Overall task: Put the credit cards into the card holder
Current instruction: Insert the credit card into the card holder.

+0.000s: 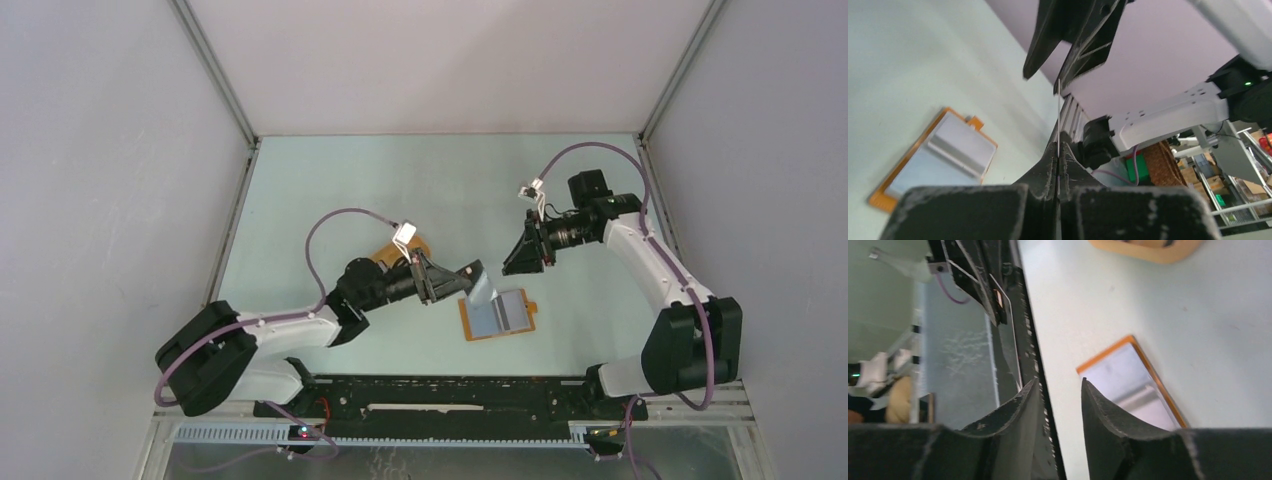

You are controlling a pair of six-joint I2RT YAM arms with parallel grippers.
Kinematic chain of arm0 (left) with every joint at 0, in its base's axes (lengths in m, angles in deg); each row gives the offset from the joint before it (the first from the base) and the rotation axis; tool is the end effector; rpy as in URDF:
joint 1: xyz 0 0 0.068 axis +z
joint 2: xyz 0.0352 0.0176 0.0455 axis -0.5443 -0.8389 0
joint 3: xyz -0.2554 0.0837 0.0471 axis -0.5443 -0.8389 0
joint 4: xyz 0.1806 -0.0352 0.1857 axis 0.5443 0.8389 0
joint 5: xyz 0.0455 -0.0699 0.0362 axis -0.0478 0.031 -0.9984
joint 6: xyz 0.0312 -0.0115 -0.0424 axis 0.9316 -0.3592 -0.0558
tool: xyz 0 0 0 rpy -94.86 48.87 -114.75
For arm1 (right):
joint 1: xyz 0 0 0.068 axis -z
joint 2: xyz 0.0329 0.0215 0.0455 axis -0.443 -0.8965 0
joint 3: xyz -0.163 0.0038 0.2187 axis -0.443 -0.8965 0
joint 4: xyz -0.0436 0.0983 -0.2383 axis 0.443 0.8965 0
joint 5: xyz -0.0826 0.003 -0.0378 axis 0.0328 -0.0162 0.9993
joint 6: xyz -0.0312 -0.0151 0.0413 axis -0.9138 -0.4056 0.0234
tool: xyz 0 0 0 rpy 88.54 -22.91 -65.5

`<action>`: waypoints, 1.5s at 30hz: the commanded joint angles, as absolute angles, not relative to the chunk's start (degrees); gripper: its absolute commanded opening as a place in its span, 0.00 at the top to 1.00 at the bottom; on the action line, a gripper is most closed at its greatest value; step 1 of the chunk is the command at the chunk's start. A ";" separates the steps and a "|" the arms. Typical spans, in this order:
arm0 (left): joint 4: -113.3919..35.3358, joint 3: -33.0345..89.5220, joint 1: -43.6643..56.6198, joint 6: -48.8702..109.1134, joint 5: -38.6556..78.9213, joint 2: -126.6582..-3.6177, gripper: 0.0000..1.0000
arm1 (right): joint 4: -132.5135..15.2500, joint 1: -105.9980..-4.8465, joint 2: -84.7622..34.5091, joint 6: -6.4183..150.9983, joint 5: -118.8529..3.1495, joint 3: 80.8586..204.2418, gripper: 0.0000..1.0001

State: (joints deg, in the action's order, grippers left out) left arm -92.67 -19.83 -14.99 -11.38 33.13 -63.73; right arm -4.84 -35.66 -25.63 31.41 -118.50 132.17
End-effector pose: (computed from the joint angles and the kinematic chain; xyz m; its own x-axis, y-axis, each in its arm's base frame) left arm 0.1629 -0.1999 0.2295 -0.7055 -0.3302 -0.6271 0.6154 0.1534 -0.7731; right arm 0.2532 0.0752 0.2810 -0.5683 -0.3037 -0.7648 -0.8223 0.1749 0.5415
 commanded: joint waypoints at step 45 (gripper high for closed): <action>-99.87 -12.46 -16.27 -19.79 32.11 -97.39 1.00 | -5.58 -44.05 -43.53 31.25 -75.70 126.39 0.72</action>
State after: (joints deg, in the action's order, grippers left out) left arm -98.07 -14.21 -16.15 -18.74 33.02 -96.84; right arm -5.47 -43.70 -42.85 30.49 -77.00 125.55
